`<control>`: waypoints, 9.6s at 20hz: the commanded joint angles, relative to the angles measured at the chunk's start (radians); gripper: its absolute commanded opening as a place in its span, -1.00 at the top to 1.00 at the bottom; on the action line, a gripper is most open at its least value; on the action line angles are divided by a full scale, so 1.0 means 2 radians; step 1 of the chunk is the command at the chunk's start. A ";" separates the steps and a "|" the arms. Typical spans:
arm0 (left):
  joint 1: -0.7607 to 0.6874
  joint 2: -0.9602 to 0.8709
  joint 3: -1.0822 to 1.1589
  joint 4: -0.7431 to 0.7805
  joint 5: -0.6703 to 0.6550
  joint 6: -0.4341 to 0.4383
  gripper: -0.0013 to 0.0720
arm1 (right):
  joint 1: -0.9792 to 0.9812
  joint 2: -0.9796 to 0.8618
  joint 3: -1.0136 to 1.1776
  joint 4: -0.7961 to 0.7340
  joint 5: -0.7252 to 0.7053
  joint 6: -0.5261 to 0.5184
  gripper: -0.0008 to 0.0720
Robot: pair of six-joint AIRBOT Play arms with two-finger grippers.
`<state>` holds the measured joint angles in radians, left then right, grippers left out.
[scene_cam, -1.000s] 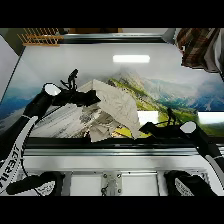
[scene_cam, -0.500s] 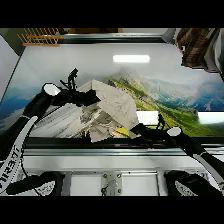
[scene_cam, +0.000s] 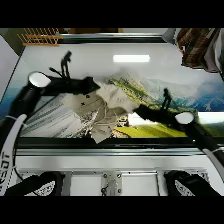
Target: Fold the clothes and pants, and hang the long-sleeved shirts on hangers.
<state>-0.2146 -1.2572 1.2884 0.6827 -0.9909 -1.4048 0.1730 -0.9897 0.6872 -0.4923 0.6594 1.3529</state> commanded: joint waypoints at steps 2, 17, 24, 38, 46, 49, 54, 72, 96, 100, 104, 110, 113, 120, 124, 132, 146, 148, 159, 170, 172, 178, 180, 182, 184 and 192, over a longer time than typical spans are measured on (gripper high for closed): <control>0.000 0.100 0.143 -0.002 -0.010 -0.003 0.91 | -0.071 0.070 0.229 -0.081 0.130 0.014 0.97; 0.000 0.342 0.061 -0.001 0.133 -0.060 0.91 | -0.082 0.147 0.446 -0.080 0.137 0.106 0.97; 0.000 0.241 -0.067 0.000 0.164 -0.081 0.91 | -0.059 -0.008 0.444 -0.114 0.214 0.143 0.97; 0.113 -0.249 0.286 0.027 -0.020 -0.021 -0.95 | -0.096 -0.219 0.445 -0.059 -0.008 -0.026 -0.42; 0.194 -0.113 0.016 0.225 -0.128 -0.030 -0.69 | -0.136 -0.021 0.276 -0.341 0.208 0.106 -0.42; 0.202 -0.078 -0.135 0.224 -0.101 -0.028 -0.69 | -0.136 0.044 0.137 -0.378 0.226 0.188 -0.42; 0.202 -0.074 -0.255 0.205 -0.052 -0.016 -0.69 | -0.136 0.074 -0.037 -0.350 0.205 0.261 -0.42; 0.106 -0.074 -0.269 0.155 -0.031 -0.003 0.81 | -0.003 -0.060 -0.144 -0.106 -0.096 0.235 -0.43; -0.279 0.112 -0.196 0.082 0.118 0.002 -0.95 | -0.151 -0.108 0.291 -0.337 0.072 0.139 -0.70; -0.128 0.064 -0.118 0.281 0.048 0.011 -0.95 | -0.151 -0.084 0.291 -0.337 0.106 0.134 -0.70; -0.019 -0.020 -0.076 0.313 0.023 0.144 -0.95 | -0.148 -0.084 0.278 -0.337 0.163 0.134 -0.70; 0.047 -0.113 -0.046 0.246 0.010 0.222 -0.95 | -0.130 -0.084 0.244 -0.337 0.172 0.134 -0.70; 0.060 -0.134 -0.046 0.122 0.003 0.327 -0.95 | -0.116 -0.084 0.235 -0.337 0.172 0.134 -0.70; 0.051 -0.184 -0.046 0.075 0.019 0.320 0.02 | -0.105 -0.084 0.229 -0.338 0.216 0.102 -0.70; 0.079 -0.169 -0.040 0.056 0.025 0.272 0.91 | -0.130 -0.069 0.207 -0.385 0.279 0.095 -0.70; 0.139 -0.082 -0.170 0.055 0.029 0.245 0.91 | -0.240 -0.041 -0.058 -0.362 0.210 0.146 -0.70; 0.140 -0.028 -0.233 0.059 0.007 0.180 0.92 | -0.147 -0.092 0.002 -0.234 0.067 0.057 0.96; 0.129 0.020 -0.286 0.059 0.004 0.144 0.91 | -0.147 -0.114 0.090 -0.259 0.076 0.071 0.96; -0.029 0.234 -0.469 0.041 0.128 0.113 0.91 | -0.175 -0.154 0.259 -0.276 0.174 0.079 -0.31; -0.029 0.313 -0.502 0.041 0.131 0.113 0.91 | -0.381 0.134 -0.127 -0.392 0.298 0.196 -0.31; -0.029 0.321 -0.502 0.041 0.131 0.113 0.91 | -0.394 0.152 -0.179 -0.360 0.292 0.195 -0.31; -0.029 0.321 -0.502 0.041 0.131 0.113 0.91 | -0.393 0.158 -0.219 -0.294 0.259 0.188 -0.31; -0.029 0.321 -0.502 0.041 0.131 0.113 0.91 | -0.393 0.158 -0.222 -0.302 0.259 0.188 -0.31; -0.029 0.321 -0.502 0.041 0.131 0.113 0.91 | -0.388 0.158 -0.229 -0.303 0.254 0.188 -0.31; -0.029 0.321 -0.502 0.041 0.134 0.113 0.91 | -0.368 0.158 -0.240 -0.303 0.237 0.194 -0.31; -0.029 0.321 -0.502 0.040 0.134 0.113 0.91 | -0.276 0.158 -0.248 -0.302 0.149 0.229 -0.31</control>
<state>-0.2714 -0.6167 0.2848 0.7628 -0.7235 -1.1816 -0.4320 -0.6743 0.1932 -1.0954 1.0195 1.7855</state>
